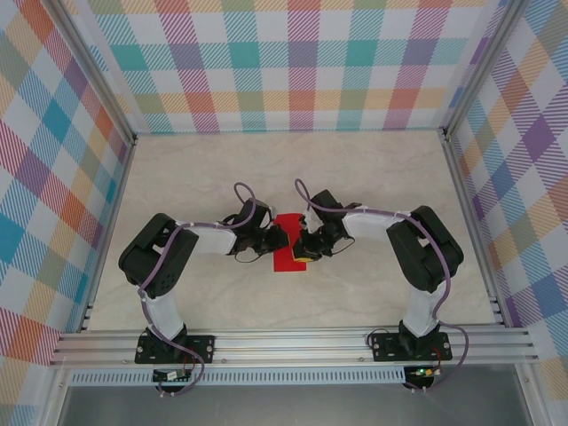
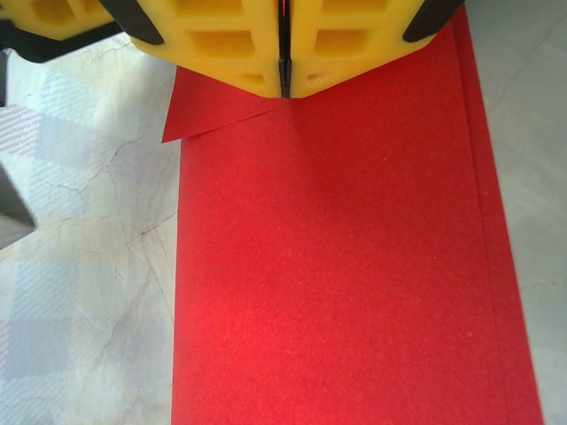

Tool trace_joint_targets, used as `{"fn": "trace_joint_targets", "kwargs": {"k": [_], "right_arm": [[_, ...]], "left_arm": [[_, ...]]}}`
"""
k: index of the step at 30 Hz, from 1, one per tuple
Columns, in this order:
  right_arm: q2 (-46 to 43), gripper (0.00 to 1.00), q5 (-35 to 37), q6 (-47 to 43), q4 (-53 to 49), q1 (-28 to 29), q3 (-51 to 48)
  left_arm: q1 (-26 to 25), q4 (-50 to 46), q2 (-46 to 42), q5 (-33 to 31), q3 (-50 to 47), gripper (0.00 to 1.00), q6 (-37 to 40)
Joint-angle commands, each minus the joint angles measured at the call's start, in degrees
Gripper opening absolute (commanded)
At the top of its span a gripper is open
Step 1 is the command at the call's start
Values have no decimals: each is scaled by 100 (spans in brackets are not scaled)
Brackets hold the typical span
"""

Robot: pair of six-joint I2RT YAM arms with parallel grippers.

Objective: Fold a paper plane with a square sheet of paper (pick it up from the middle)
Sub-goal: Fold the triangle a second time at the center of the table.

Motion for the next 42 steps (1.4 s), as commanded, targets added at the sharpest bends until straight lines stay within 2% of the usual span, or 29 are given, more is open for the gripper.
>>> {"fn": "trace_joint_targets", "kwargs": {"k": [1, 7, 9, 13, 21, 28, 42], "right_arm": [[248, 13, 9, 124, -20, 64, 207], [594, 13, 76, 162, -45, 111, 332], [688, 13, 290, 129, -246, 119, 328], [601, 12, 468, 84, -431, 120, 193], [69, 13, 14, 241, 33, 101, -411], [-199, 13, -24, 361, 258, 77, -794], [-742, 18, -566, 363, 814, -505, -1629]], "left_arm": [[-38, -193, 120, -209, -13, 10, -18], [-38, -177, 135, -193, -17, 10, -37], [-42, -176, 135, -189, -15, 10, -42], [-37, -210, 126, -205, -15, 10, -27], [-37, -231, 88, -203, -18, 9, -6], [-37, -334, 71, -259, -20, 8, 58], [-37, -291, 82, -157, 29, 9, 35]]}}
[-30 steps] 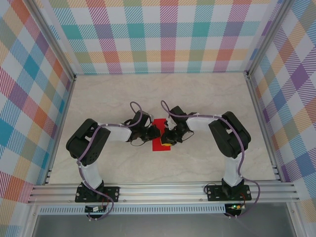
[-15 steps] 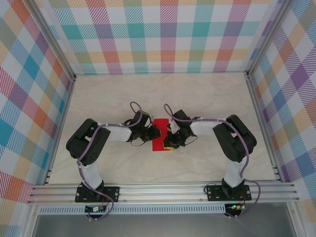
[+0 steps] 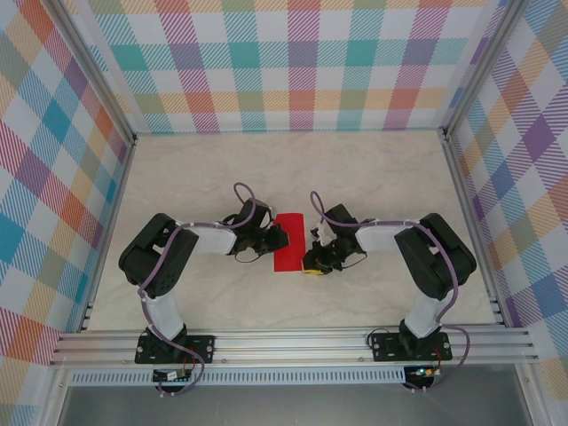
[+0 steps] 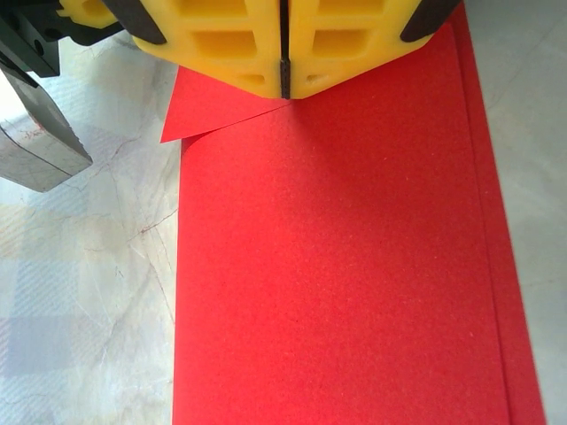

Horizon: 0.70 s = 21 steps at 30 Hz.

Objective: Fold a paper plane with a square sheet of paper (pick it up from the middle)
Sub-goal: Fold the triangle a second time at the center of the table.

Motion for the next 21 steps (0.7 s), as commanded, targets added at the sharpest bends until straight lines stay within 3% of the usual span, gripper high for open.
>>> {"fn": "trace_joint_targets", "kwargs": {"k": [1, 9, 21], "right_arm": [[-256, 19, -116, 55, -70, -180, -126], [-204, 36, 1112, -190, -823, -221, 666], [444, 41, 489, -65, -481, -219, 1168]], "left_arm": [[-31, -284, 67, -130, 31, 9, 54], [-37, -348, -135, -14, 202, 12, 58], [-39, -471, -156, -17, 340, 13, 88]]}}
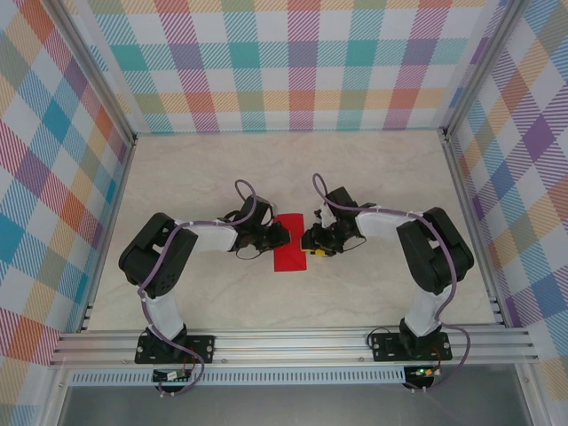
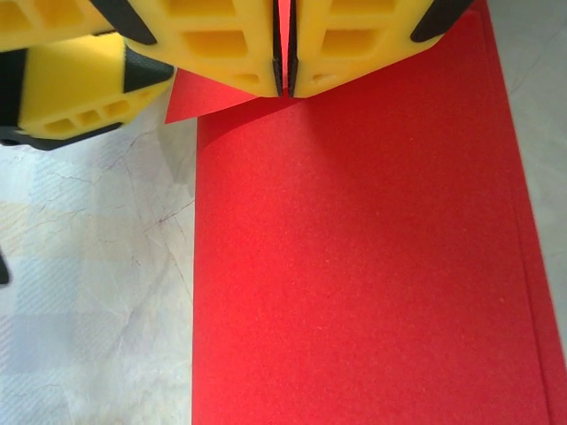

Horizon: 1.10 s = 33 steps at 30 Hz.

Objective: Fold a paper plane with a square sheet of paper (pick it up from the middle)
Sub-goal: Fold the triangle a second time at the center of the table.

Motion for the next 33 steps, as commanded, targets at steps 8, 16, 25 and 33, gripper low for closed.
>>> {"fn": "trace_joint_targets", "kwargs": {"k": [8, 16, 25, 33], "right_arm": [[280, 32, -497, 83, 232, 41, 215], [346, 34, -402, 137, 221, 59, 224], [385, 34, -562, 215, 403, 59, 224], [192, 33, -483, 218, 427, 50, 224]], "left_arm": [[-34, -287, -83, -101, 83, 13, 123], [-34, -326, 50, -121, 63, 13, 125], [-33, -425, 113, -175, 60, 13, 163], [-34, -488, 91, -220, 58, 13, 185]]}}
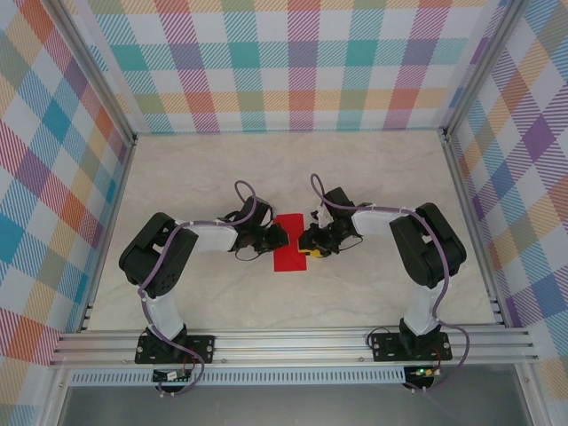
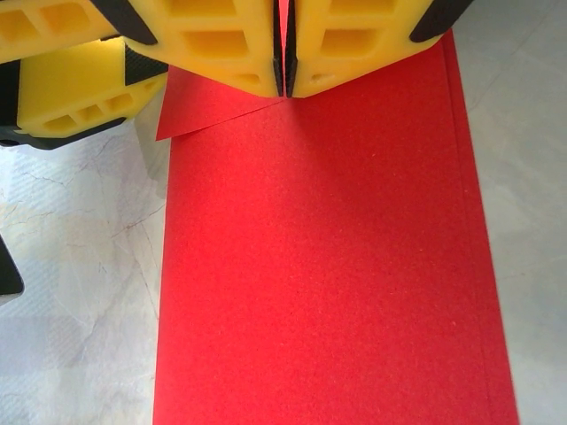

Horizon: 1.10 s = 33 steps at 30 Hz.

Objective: Fold a paper plane with a square sheet of paper (pick it up from the middle)
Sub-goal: Fold the triangle a second time at the center of the table.

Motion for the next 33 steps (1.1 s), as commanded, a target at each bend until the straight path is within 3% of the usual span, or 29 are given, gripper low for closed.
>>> {"fn": "trace_joint_targets", "kwargs": {"k": [1, 10, 18, 27, 33], "right_arm": [[-128, 34, -71, 35, 257, 29, 104], [-171, 34, 77, 8, 360, -31, 3], [-167, 34, -278, -51, 526, -69, -24], [-257, 36, 535, -183, 33, -104, 106], [37, 38, 434, -202, -9, -104, 327]], "left_arm": [[-30, -258, 85, -98, 56, 13, 132], [-34, -327, 11, -141, 59, 12, 154], [-34, -341, -25, -181, 56, 12, 154], [-34, -424, -78, -249, 71, 12, 182], [-34, -416, -7, -222, 99, 12, 182]]}}
